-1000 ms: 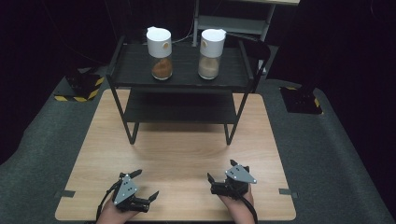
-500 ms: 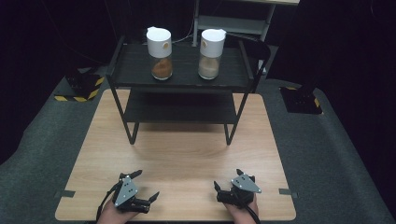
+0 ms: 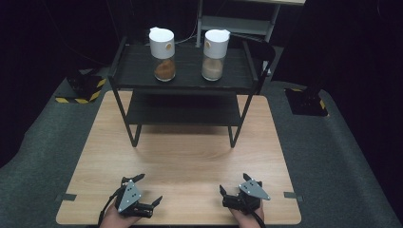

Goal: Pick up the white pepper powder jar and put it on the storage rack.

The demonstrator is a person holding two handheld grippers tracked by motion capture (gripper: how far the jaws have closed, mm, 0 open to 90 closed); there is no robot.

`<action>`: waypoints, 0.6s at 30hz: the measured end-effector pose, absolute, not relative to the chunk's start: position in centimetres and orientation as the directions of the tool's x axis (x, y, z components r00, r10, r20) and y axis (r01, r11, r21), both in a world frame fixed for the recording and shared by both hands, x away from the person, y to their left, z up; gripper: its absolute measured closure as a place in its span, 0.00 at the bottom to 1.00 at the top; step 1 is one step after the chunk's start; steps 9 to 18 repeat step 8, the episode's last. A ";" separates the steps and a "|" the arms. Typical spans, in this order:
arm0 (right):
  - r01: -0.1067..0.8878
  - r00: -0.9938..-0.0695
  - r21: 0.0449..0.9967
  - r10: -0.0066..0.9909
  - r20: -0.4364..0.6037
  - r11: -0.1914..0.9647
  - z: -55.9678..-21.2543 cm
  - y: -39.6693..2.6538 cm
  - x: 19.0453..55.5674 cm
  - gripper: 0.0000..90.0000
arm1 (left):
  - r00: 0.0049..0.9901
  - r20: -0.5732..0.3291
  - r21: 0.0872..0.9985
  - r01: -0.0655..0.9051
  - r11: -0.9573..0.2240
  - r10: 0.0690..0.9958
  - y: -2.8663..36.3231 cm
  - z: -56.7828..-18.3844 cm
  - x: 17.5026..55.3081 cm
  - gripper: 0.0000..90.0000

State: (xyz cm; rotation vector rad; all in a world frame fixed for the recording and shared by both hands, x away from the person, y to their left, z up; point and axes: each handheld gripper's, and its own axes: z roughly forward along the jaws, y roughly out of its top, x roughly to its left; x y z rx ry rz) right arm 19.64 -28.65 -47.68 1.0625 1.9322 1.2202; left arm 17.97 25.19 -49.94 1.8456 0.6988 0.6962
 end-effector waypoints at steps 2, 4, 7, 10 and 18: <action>0.302 -0.487 0.921 0.870 -0.074 0.247 -47.7 -28.7 19.6 0.00 | 0.669 0.140 0.932 0.161 -0.326 0.730 25.3 -49.9 18.1 0.01; 0.301 -0.485 0.922 0.871 -0.073 0.245 -47.8 -28.7 19.5 0.00 | 0.672 0.127 0.933 0.168 -0.317 0.730 25.4 -49.9 18.2 0.01; 0.302 -0.486 0.921 0.871 -0.073 0.246 -47.8 -28.7 19.5 0.00 | 0.668 0.114 0.938 0.172 -0.302 0.735 25.6 -50.0 18.3 0.01; 0.302 -0.492 0.919 0.867 -0.077 0.253 -47.7 -28.7 19.6 0.00 | 0.667 0.112 0.939 0.172 -0.298 0.737 25.6 -50.0 18.2 0.01; 0.302 -0.492 0.919 0.867 -0.077 0.253 -47.7 -28.7 19.6 0.00 | 0.667 0.112 0.939 0.172 -0.298 0.737 25.6 -50.0 18.2 0.01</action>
